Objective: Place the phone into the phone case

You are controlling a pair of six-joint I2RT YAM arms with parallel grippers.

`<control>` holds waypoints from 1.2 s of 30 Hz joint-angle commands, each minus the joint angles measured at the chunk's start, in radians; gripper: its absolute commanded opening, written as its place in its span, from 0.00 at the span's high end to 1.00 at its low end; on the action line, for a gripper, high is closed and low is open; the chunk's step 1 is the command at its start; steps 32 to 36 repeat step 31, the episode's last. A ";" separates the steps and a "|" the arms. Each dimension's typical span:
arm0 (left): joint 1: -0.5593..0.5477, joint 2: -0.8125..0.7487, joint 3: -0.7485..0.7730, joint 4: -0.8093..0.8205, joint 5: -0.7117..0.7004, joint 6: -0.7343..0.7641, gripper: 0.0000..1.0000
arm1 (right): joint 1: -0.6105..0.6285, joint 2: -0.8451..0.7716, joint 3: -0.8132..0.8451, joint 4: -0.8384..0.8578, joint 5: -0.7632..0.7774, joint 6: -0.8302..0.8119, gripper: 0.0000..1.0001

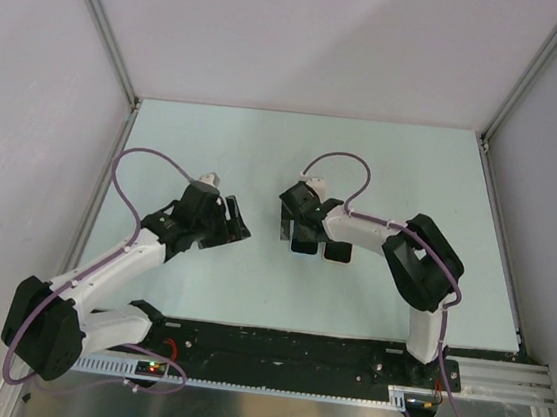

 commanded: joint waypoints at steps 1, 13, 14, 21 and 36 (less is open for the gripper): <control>0.007 -0.005 0.005 0.007 0.006 0.013 0.23 | 0.004 -0.014 0.015 0.045 -0.064 -0.083 0.03; 0.006 -0.110 0.038 0.004 -0.004 0.079 0.00 | -0.005 -0.348 -0.015 -0.023 -0.071 -0.101 0.00; 0.006 -0.126 0.044 0.002 -0.019 0.084 0.00 | -0.005 -0.383 -0.029 -0.018 -0.072 -0.103 0.01; 0.006 -0.260 0.068 -0.012 -0.100 0.119 0.00 | -0.014 -0.734 -0.273 0.104 -0.085 -0.105 0.00; 0.006 -0.346 0.056 -0.015 -0.197 0.109 0.00 | -0.040 -0.910 -0.397 0.156 -0.107 -0.103 0.00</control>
